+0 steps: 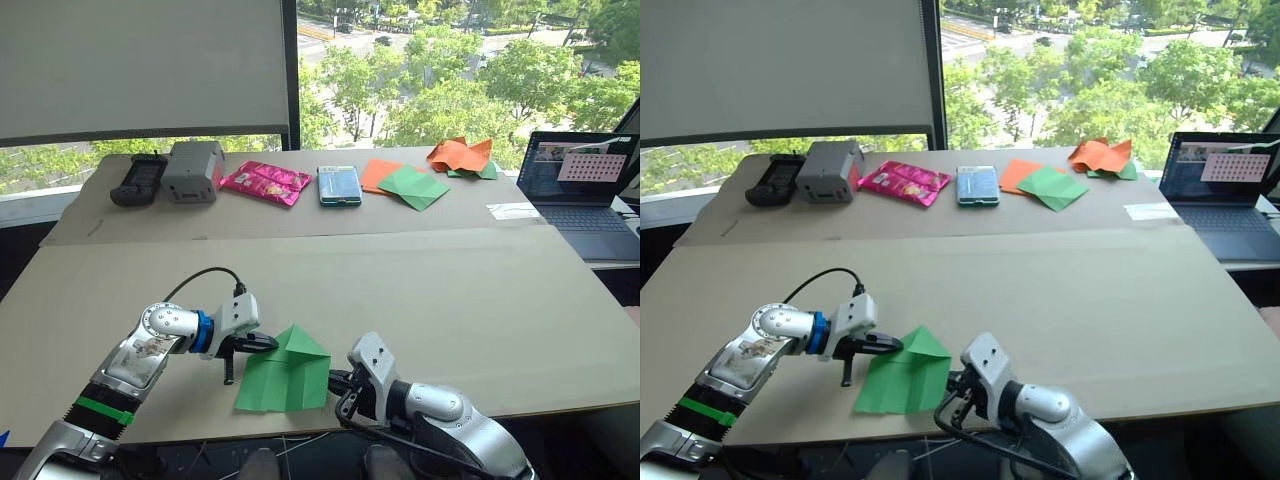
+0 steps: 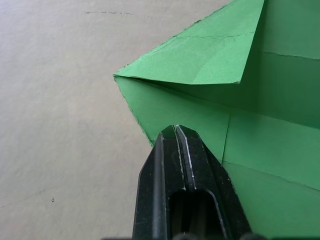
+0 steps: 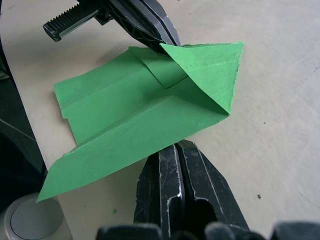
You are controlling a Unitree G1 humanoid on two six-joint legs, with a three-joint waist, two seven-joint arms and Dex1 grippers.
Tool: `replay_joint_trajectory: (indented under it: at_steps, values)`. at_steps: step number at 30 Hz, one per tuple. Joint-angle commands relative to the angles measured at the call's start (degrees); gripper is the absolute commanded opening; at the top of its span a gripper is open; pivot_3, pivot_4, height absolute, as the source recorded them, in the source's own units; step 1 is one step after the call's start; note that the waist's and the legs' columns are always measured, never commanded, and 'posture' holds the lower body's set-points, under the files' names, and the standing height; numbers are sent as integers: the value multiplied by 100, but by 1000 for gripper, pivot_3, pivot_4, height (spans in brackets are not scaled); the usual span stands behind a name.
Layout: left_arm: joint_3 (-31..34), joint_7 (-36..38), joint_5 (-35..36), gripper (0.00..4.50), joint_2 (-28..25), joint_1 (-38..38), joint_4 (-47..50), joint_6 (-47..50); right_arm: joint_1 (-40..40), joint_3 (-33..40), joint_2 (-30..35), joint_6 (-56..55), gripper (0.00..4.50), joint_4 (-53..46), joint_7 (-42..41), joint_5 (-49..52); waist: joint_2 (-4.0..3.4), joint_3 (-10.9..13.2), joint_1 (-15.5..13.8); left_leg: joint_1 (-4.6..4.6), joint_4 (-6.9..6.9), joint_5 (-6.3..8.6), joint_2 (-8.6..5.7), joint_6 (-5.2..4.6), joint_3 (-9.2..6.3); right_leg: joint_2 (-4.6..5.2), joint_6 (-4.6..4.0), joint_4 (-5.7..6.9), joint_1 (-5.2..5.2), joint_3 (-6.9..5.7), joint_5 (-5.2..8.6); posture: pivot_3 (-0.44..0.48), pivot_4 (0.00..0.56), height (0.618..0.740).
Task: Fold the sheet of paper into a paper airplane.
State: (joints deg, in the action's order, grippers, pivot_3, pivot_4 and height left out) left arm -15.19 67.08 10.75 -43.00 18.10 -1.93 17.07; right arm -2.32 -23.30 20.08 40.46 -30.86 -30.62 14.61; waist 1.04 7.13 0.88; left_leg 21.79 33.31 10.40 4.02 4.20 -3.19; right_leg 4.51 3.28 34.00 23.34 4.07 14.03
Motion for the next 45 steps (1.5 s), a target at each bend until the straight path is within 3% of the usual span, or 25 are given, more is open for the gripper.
replay_joint_trajectory:
  at_steps: [1, 22, 35, 45]
  values:
    - [-56, -55, -234, 12, -72, -58, -85, 87, 311, -111, -150, -78, 0, -26, 42, -16, 0, 0, 5, 0, 0, 0, 0, 0, -1, -1, 0, 1, 1, 0, 0, 0, 150, 718]
    - [513, 5, 578, 12, -80, -99, 1039, 970, 546, -228, -175, -49, 0, 100, 82, -33, 24, 28, 1, 19, -3, -1, 1, -2, -4, -5, 0, 4, 12, 1, 0, 0, 150, 718]
    - [156, -118, -39, 12, -186, -305, 595, 465, 1096, -237, -336, 156, 0, -42, 157, 20, 22, 32, -1, 14, -4, -2, 1, -2, -6, -7, 0, 5, 11, 1, 0, 0, 150, 718]
    - [123, -120, -88, 12, -54, -305, 542, 479, 1481, -497, -678, -2, 0, 603, 166, -132, 17, 31, -9, 15, -3, -2, 1, -2, -4, -6, 0, 5, 1, 1, 0, 0, 150, 718]
